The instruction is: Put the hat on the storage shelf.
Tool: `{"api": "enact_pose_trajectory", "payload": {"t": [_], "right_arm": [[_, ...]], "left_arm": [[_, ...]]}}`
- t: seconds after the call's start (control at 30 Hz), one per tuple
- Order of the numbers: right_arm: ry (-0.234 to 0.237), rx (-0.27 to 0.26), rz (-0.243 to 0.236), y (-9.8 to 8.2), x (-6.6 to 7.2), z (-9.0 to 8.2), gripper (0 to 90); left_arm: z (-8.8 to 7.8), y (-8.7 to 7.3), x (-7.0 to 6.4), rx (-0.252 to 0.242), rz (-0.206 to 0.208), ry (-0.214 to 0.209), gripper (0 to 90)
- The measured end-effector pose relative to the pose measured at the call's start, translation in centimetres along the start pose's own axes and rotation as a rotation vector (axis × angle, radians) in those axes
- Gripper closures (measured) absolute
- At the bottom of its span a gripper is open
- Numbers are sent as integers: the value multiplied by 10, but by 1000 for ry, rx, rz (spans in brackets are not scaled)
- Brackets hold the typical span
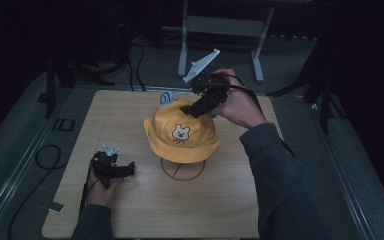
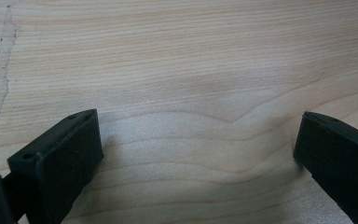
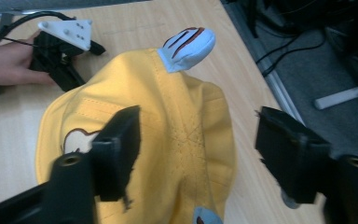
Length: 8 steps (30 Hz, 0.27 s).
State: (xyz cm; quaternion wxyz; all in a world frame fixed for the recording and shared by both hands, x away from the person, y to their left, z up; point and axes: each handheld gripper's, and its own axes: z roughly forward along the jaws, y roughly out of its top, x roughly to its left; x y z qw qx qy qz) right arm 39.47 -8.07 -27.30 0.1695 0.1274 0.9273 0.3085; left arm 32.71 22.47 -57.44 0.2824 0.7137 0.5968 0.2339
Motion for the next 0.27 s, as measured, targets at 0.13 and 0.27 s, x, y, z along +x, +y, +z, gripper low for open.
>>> {"api": "enact_pose_trajectory", "payload": {"t": [0.13,0.27], "right_arm": [[-40,8,-6,-2,1,-5,248],[-96,43,-3,-7,-2,-12,196]], "left_arm": [[0,0,0,0,0,0,9],[0,0,0,0,0,0,8]]}}
